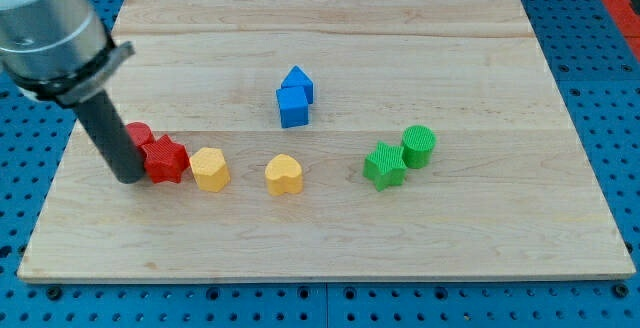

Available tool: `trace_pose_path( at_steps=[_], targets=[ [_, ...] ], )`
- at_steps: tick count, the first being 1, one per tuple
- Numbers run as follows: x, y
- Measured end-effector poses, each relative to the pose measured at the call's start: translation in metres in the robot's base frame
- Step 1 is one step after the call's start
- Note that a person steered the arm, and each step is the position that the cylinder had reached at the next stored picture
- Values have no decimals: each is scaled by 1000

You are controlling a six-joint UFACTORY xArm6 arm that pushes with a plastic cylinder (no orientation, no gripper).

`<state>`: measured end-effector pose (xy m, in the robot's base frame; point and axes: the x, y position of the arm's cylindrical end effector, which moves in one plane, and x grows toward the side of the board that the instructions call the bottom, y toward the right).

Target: Push the red star close to the green blocks

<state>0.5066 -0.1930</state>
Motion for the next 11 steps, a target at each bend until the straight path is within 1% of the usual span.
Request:
trace_pose_path(
  at_steps=[1,3,4,5,6,7,8,9,10,11],
  targets=[
    [-7,37],
    [-41,11],
    [-45,49],
    [-39,79],
    [-36,43],
    [-25,86],
    [-22,158],
    [-31,184],
    [-51,158],
    [-60,176]
  ],
)
